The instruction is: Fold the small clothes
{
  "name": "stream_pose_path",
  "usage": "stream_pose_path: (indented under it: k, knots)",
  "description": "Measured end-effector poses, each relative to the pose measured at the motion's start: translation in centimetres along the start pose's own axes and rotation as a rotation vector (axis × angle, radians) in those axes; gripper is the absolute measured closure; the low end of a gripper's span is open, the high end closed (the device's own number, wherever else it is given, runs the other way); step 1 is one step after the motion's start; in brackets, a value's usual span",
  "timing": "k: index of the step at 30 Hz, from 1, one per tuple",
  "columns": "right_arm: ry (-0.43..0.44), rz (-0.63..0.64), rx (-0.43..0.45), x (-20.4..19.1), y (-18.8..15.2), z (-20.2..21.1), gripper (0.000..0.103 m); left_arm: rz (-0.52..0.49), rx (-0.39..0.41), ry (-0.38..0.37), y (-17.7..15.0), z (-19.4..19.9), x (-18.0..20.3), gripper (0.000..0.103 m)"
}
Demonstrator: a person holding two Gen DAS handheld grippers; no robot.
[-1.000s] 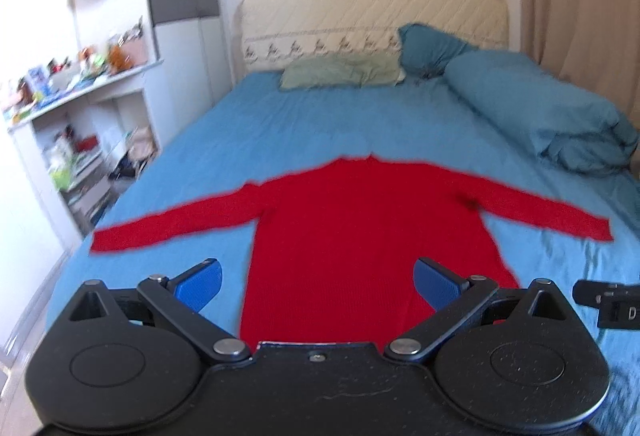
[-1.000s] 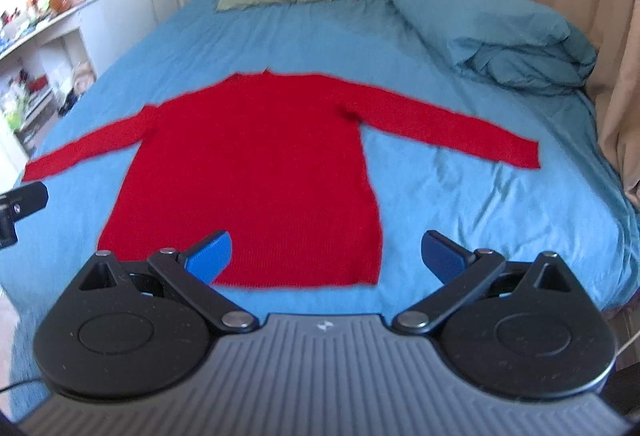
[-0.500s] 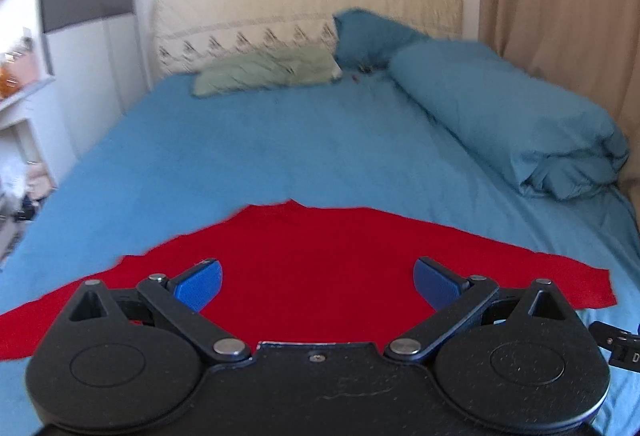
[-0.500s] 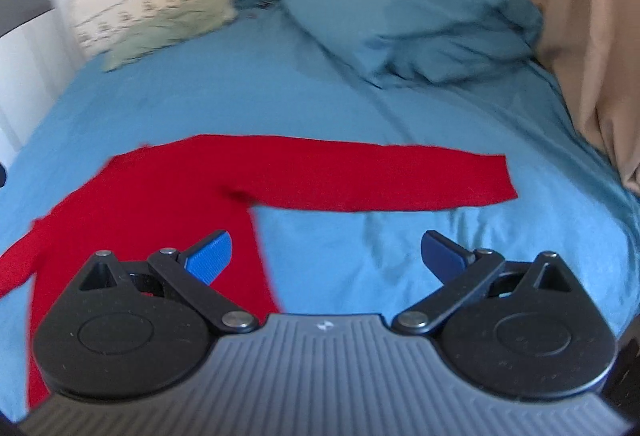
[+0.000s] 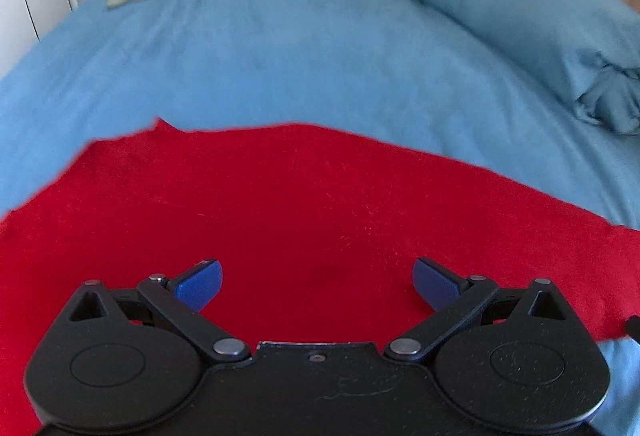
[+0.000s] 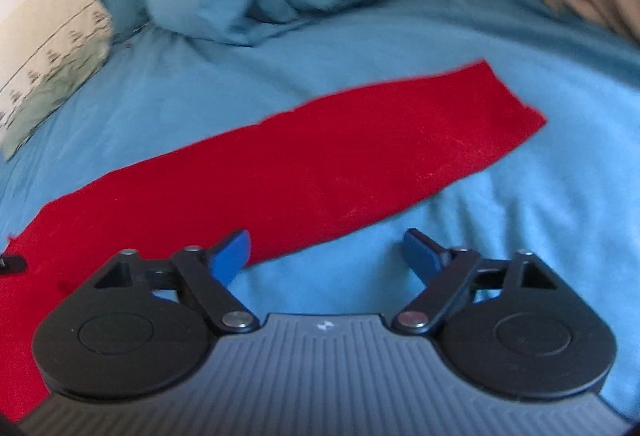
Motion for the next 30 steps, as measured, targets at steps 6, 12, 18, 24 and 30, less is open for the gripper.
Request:
stream_pose_path:
  k: [6,12,18,24,30]
  knots:
    - [-0.012,-0.012,0.085,0.5,2.6,-2.1,0.036,-0.013,-0.015,0.039,0.7,-4.2,0.9,0.0]
    - [0.003,0.043,0.076,-0.4,5.0,-2.7,0.078,-0.05,-0.008,0.069,1.0,-5.0,1.2,0.0]
    - [0.098,0.144,0.104,-5.7,7.9,0.1,0.08,-0.02,0.003,0.0,1.7,-4.1,-0.1,0.0]
    - [0.325,0.307,0.138,-18.9,9.8,4.8,0.081,0.047,0.074,0.007,2.9,0.1,-7.0,0.0]
    - [0.618,0.542,0.071,-35.6,2.4,6.7,0.081,0.148,0.133,0.097,1.8,4.6,-17.4,0.0]
Point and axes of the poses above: each gripper's, at about its wrist camera, not at the fingertips, and z roughly against the way its jaws point, x to its right, y to its top, the point moved 9 cm from there along -z, roughly the way its jaws point, and after that the axes turned 6 degrees about -x, right-handed, at the moved point
